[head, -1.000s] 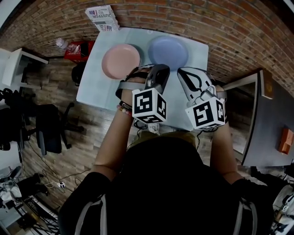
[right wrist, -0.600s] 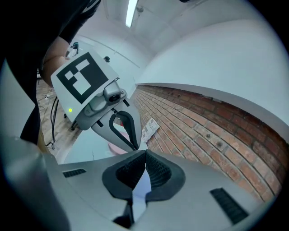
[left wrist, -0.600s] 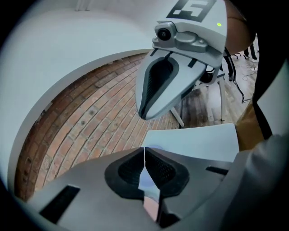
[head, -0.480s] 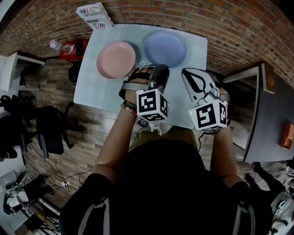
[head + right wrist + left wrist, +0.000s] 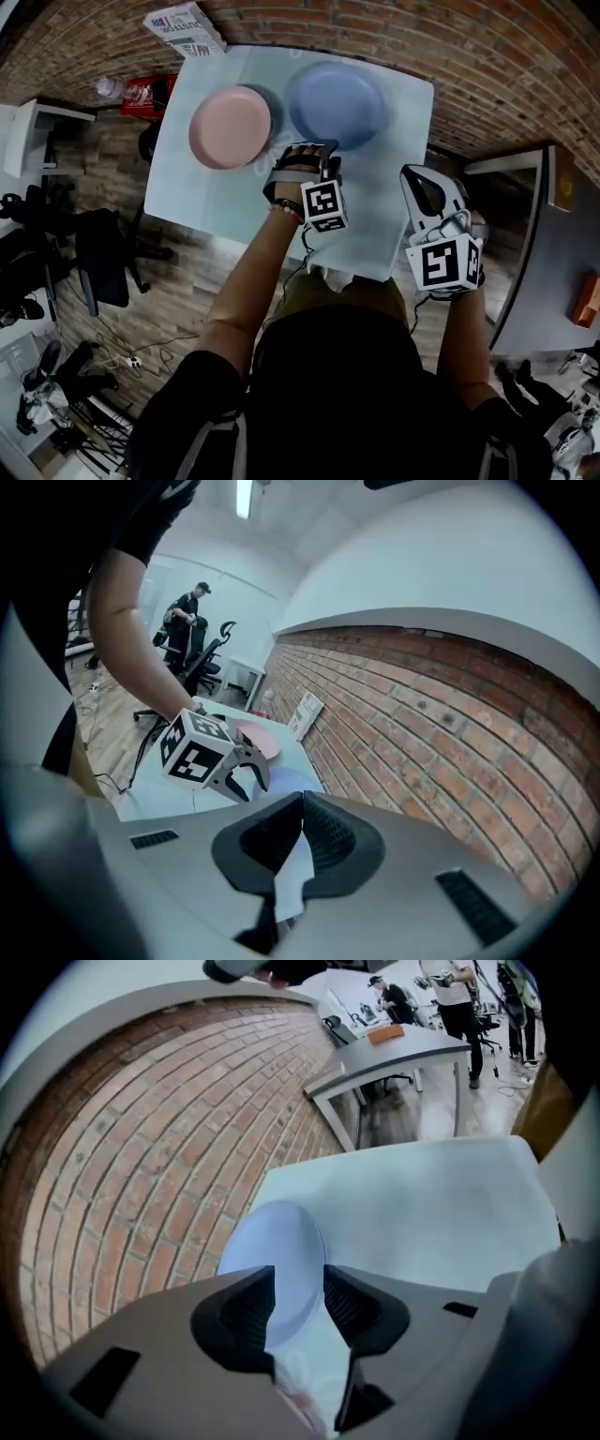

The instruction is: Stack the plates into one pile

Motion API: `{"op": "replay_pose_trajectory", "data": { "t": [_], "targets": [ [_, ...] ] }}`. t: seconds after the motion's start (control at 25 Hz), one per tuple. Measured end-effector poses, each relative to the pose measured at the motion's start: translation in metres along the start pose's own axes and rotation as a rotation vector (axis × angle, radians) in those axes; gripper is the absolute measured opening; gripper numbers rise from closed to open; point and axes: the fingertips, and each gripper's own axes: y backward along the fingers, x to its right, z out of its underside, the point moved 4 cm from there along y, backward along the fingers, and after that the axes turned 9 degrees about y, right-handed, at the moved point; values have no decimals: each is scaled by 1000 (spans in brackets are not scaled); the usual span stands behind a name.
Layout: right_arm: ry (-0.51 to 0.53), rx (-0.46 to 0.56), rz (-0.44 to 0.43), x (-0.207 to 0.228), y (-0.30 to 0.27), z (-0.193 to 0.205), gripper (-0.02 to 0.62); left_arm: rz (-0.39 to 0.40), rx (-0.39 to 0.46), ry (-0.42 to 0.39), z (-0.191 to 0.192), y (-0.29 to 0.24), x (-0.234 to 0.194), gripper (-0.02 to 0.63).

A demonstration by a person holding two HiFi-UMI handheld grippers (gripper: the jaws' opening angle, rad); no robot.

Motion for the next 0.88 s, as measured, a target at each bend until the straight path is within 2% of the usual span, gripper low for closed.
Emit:
{"op": "replay_pose_trajectory", "data": {
  "t": [0.16,0.44,0.6,0.64,0.68,0.88],
  "targets": [
    [-3,-15,-33,3,-6,23,34,47,-70,-24,11,-34,17,173],
    [-5,-27,-76,6,-11,47,35,81,-92,-28,1,-73,27,166],
    [0,-30,-87,8,-11,59,35,88,-126,-51,-2,-88,31,121],
    [0,-32,-89,9,-10,62,35,93,-135,-55,-1,-91,32,69],
    [-1,-33,-87,11,-10,64,35,97,-141,-50,-2,-92,32,56],
    [-2,-30,-84,12,-5,71,35,109,-140,-10,-3,-89,31,46]
  ]
}}
